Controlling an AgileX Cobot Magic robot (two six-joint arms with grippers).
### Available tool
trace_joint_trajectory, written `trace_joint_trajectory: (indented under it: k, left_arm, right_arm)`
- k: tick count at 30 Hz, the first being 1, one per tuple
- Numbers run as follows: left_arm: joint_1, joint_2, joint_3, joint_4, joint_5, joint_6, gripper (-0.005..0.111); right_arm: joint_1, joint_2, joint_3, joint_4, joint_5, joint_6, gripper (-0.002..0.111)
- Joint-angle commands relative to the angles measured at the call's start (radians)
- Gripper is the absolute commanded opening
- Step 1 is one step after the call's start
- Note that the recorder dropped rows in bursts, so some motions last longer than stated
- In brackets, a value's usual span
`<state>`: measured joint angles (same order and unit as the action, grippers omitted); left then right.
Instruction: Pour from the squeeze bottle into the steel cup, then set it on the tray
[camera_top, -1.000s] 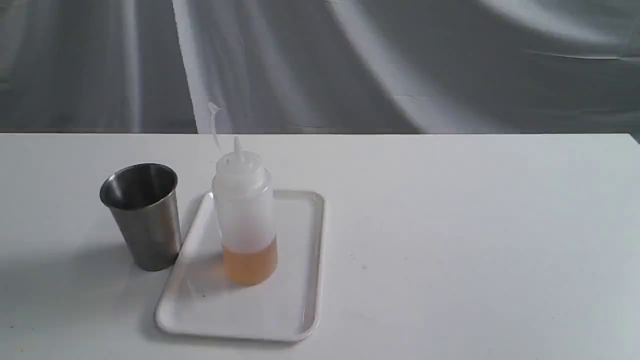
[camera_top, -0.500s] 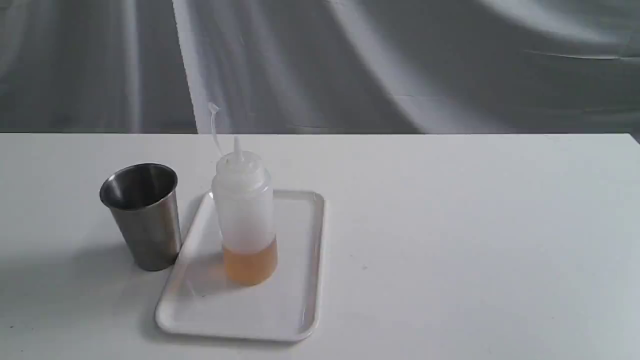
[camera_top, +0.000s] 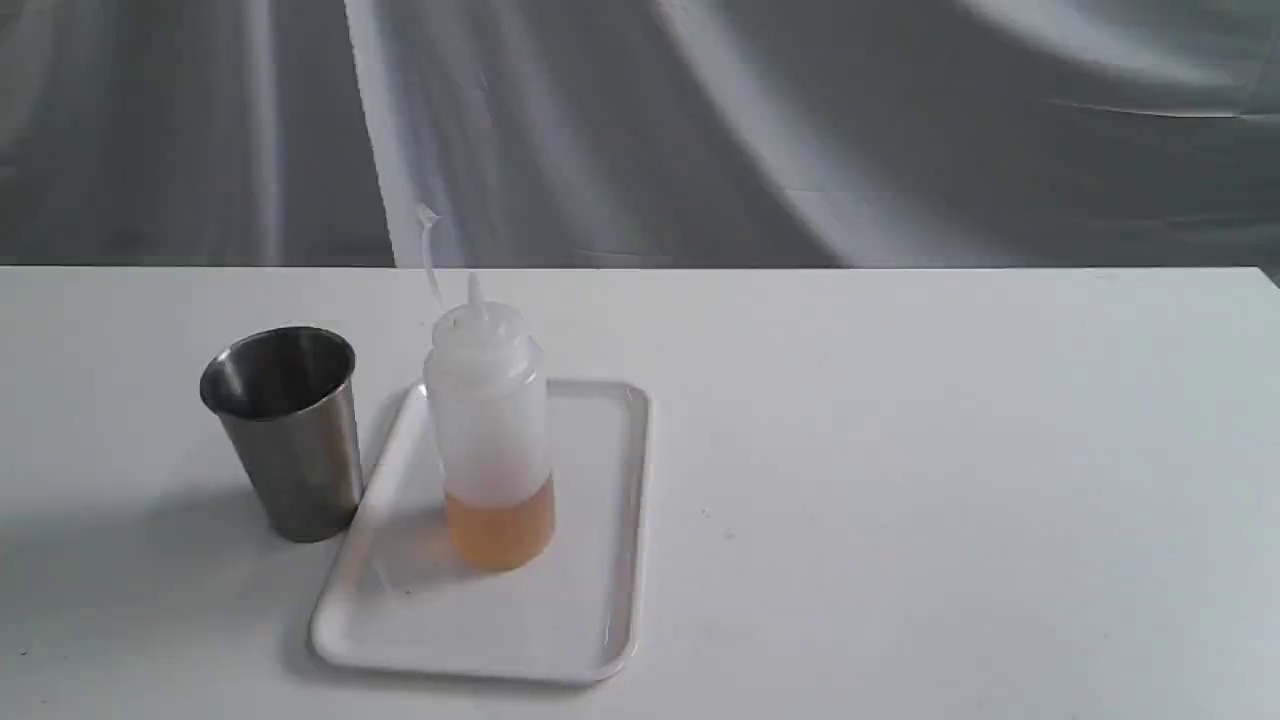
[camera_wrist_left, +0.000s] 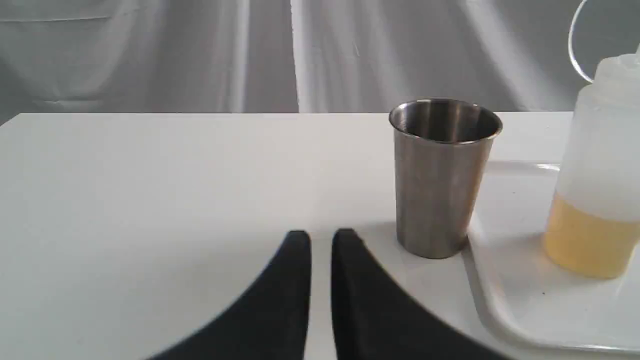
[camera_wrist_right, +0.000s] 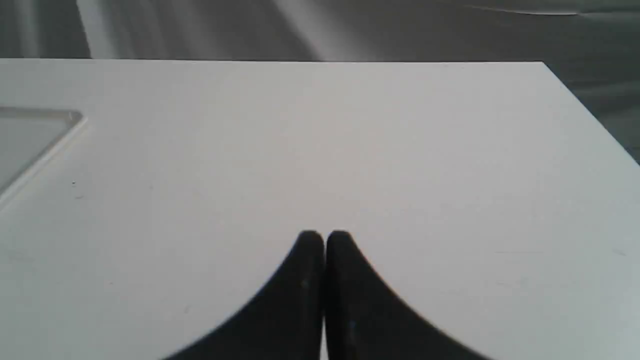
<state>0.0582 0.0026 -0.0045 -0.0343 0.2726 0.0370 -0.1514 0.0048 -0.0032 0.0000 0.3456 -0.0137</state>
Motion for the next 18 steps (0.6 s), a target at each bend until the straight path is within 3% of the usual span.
trace_joint_trajectory:
  k: [1,18]
  left_arm:
    - [-0.005,-0.003,0.004,0.0,-0.007,-0.005,0.008]
    - [-0.005,-0.003,0.004,0.0,-0.007,-0.005,0.008]
  right_arm:
    - [-0.031,-0.005,0.003,-0.015,0.0,-0.048,0.0]
    - [-0.048,-0.005,0.003,-0.008,0.0,-0.069,0.0]
